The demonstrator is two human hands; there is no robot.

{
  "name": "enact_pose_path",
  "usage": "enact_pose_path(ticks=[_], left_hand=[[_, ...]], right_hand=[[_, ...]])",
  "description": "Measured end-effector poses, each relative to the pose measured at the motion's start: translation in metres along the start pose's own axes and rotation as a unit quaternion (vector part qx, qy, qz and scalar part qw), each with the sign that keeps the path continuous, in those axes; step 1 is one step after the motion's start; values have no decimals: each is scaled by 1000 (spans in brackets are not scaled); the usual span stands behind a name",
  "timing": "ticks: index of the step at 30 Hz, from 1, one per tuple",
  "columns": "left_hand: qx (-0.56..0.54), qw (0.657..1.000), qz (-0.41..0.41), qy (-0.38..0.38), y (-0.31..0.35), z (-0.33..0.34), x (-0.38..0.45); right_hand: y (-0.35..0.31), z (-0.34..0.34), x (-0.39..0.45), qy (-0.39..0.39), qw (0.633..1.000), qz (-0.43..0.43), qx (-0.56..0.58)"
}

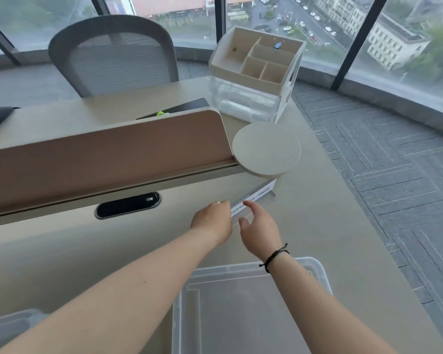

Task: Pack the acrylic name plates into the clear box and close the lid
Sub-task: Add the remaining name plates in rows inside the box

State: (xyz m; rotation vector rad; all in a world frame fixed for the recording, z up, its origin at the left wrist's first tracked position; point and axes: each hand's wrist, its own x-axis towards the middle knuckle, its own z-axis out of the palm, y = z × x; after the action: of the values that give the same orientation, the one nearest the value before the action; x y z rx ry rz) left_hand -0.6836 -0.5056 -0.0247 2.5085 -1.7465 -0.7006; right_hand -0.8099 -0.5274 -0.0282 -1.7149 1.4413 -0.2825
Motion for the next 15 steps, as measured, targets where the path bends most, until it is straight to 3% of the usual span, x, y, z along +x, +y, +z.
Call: enact_pose_path(ticks=[6, 15], left_hand=[[-21, 1000, 7, -2, -11, -1, 8], [-53, 998, -15, -3, -61, -5, -12]], right_hand=[[12, 6, 25, 24, 988, -103, -111], [34, 1, 35, 24, 958, -39, -282]])
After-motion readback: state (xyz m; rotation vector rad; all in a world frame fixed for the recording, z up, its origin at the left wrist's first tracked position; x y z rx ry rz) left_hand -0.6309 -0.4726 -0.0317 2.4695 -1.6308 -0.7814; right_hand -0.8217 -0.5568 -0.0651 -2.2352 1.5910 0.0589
